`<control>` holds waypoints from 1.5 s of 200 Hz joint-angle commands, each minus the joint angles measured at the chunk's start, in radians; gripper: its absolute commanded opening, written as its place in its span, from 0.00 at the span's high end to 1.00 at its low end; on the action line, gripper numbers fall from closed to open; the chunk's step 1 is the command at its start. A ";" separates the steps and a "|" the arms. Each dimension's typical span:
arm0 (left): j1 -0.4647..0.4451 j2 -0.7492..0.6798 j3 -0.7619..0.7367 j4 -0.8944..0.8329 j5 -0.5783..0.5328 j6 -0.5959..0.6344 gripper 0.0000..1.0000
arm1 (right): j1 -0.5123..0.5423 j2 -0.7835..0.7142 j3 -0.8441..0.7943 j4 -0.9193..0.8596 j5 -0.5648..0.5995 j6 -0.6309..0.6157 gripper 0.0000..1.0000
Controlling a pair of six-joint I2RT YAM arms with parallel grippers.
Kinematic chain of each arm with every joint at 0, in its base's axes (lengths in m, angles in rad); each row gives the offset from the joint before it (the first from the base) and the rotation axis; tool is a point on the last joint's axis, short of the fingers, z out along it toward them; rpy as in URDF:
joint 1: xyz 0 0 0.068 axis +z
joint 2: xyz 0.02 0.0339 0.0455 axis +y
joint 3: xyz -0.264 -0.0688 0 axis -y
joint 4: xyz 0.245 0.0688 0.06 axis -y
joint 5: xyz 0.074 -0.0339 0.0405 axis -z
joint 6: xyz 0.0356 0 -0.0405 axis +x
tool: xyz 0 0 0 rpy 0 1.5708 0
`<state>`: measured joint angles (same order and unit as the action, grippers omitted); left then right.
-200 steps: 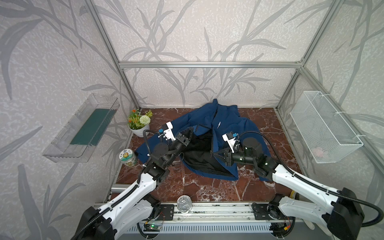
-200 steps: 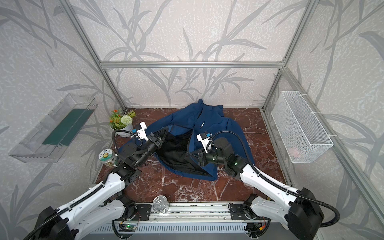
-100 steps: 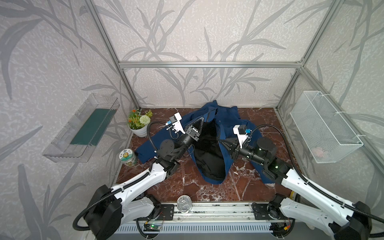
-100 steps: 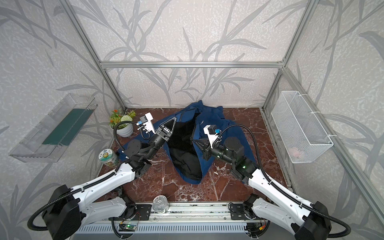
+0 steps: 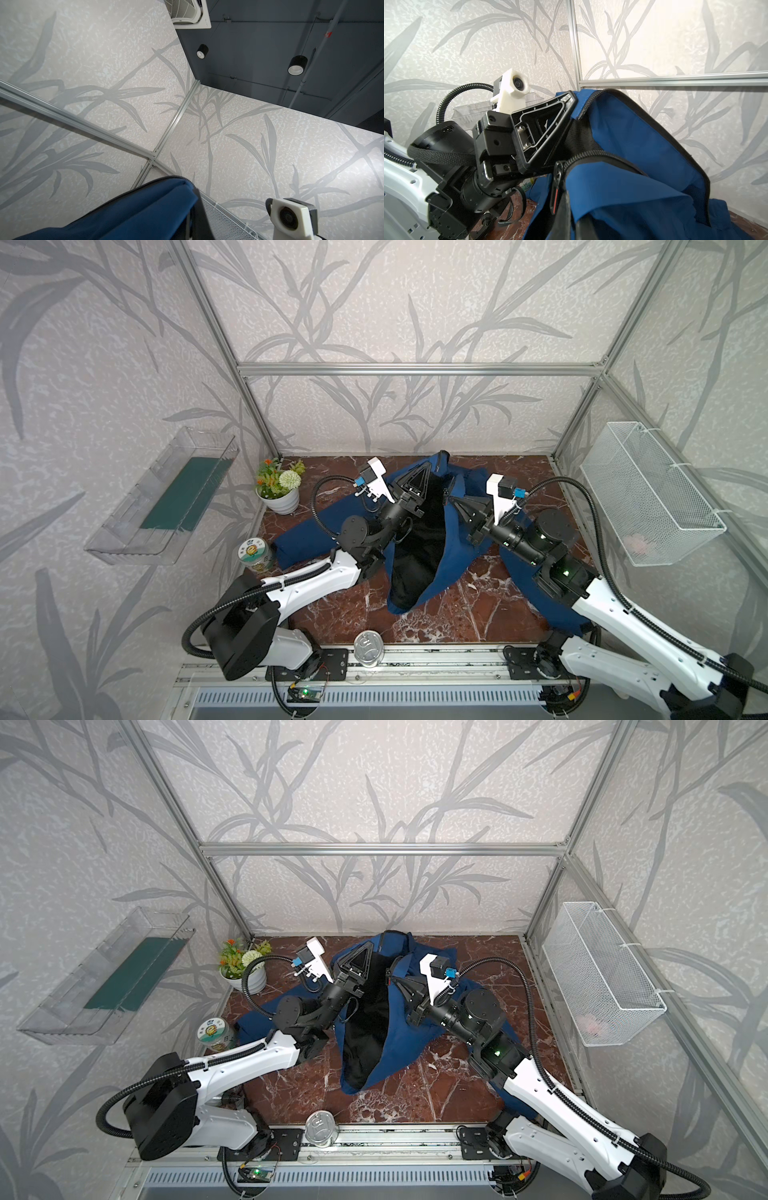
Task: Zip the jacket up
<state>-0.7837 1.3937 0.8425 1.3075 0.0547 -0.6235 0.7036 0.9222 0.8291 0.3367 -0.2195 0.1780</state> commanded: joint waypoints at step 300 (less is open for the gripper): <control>-0.058 0.038 0.068 0.110 0.004 0.280 1.00 | -0.076 0.099 0.061 0.298 -0.104 0.122 1.00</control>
<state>-0.8337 1.4250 0.8822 1.3415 0.0559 -0.3660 0.6289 1.0225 0.8387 0.5564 -0.3004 0.2913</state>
